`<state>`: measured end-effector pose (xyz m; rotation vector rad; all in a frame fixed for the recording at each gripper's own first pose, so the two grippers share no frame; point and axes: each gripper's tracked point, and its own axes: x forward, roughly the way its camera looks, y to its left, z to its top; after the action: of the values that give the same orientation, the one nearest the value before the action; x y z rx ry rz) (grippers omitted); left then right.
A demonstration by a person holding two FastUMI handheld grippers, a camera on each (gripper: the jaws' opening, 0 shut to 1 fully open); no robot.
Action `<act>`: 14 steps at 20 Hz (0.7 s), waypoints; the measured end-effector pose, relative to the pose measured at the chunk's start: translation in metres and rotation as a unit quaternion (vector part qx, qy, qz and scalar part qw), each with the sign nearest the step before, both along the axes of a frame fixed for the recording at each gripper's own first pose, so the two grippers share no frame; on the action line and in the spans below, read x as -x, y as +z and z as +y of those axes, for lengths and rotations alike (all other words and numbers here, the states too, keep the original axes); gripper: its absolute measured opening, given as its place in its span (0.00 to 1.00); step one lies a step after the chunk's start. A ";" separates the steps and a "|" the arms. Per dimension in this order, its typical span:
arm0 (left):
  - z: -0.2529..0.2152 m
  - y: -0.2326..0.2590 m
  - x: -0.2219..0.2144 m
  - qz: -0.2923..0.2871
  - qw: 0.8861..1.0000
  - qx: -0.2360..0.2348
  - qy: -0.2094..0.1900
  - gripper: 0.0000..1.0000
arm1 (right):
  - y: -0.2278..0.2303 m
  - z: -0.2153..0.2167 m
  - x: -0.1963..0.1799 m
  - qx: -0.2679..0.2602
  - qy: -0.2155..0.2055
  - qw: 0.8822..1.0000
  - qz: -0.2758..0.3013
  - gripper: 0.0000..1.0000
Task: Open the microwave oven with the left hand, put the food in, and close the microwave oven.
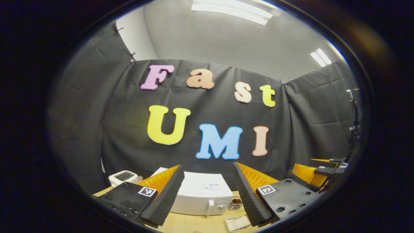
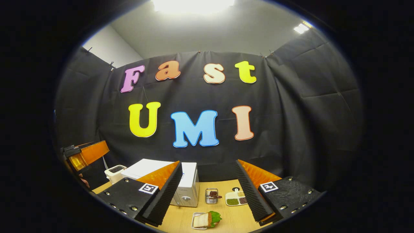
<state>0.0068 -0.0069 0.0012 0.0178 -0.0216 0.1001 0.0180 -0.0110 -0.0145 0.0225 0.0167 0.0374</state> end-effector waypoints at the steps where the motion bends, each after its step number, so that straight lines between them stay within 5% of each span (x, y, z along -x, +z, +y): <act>1: 0.000 -0.002 -0.002 0.001 1.000 -0.003 0.003 0.98 | -0.002 -0.001 -0.002 0.000 0.002 1.000 0.002 0.98; 14: -0.036 -0.115 -0.051 0.042 0.999 0.001 -0.017 0.97 | -0.032 -0.028 -0.027 0.011 0.003 1.000 0.028 0.98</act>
<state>0.0576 -0.0425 -0.1139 0.0190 0.0624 0.0651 0.0445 -0.0390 -0.0462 0.0016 0.0726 0.0420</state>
